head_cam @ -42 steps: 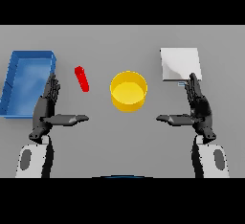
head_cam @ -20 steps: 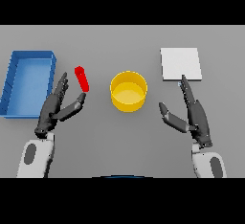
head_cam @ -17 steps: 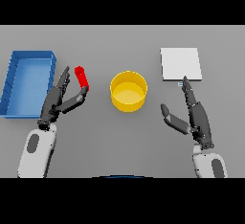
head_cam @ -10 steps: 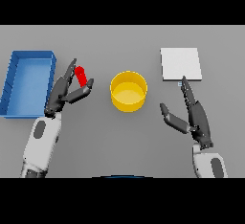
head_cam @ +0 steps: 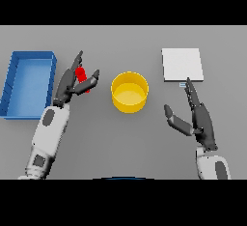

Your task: Pick up the red beaker and tilt it to pour out 1 green nut into yellow bowl. Pick up the yellow bowl and place it on the metallic measuring scale.

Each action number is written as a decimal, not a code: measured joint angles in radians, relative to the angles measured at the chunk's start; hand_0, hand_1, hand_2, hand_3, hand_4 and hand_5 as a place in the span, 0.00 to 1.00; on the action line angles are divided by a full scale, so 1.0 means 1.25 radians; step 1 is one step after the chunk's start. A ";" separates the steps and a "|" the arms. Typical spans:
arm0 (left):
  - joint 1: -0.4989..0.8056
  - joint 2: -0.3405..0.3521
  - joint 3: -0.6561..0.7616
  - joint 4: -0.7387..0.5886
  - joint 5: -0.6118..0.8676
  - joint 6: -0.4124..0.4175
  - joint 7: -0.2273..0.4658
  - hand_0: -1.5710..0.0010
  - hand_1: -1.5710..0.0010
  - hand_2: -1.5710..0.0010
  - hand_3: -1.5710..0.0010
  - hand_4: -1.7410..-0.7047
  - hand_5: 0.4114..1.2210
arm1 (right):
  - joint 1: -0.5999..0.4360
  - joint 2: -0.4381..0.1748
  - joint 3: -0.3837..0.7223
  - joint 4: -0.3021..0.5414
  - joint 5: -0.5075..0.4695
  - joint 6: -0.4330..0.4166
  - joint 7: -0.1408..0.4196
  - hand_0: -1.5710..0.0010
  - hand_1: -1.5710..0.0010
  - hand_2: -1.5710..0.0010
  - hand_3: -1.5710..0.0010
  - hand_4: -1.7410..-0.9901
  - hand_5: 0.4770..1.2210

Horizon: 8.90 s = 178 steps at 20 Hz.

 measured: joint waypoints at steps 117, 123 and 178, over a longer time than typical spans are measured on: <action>-0.201 0.398 0.071 0.137 -0.137 -0.008 0.362 0.00 0.00 0.00 0.00 0.00 0.96 | -0.021 -0.008 0.017 0.027 0.030 -0.002 -0.056 1.00 1.00 1.00 1.00 0.75 0.27; -0.073 0.366 0.075 -0.028 -0.103 0.005 0.453 0.00 0.00 0.00 0.00 0.08 0.56 | -0.034 -0.006 0.014 0.037 0.023 0.002 -0.038 1.00 1.00 1.00 1.00 0.78 0.26; 0.015 0.390 0.047 -0.170 -0.028 -0.177 0.413 1.00 1.00 1.00 1.00 0.92 0.37 | -0.652 -0.196 0.456 0.518 0.553 0.363 -0.088 0.97 0.96 0.94 0.92 0.64 0.45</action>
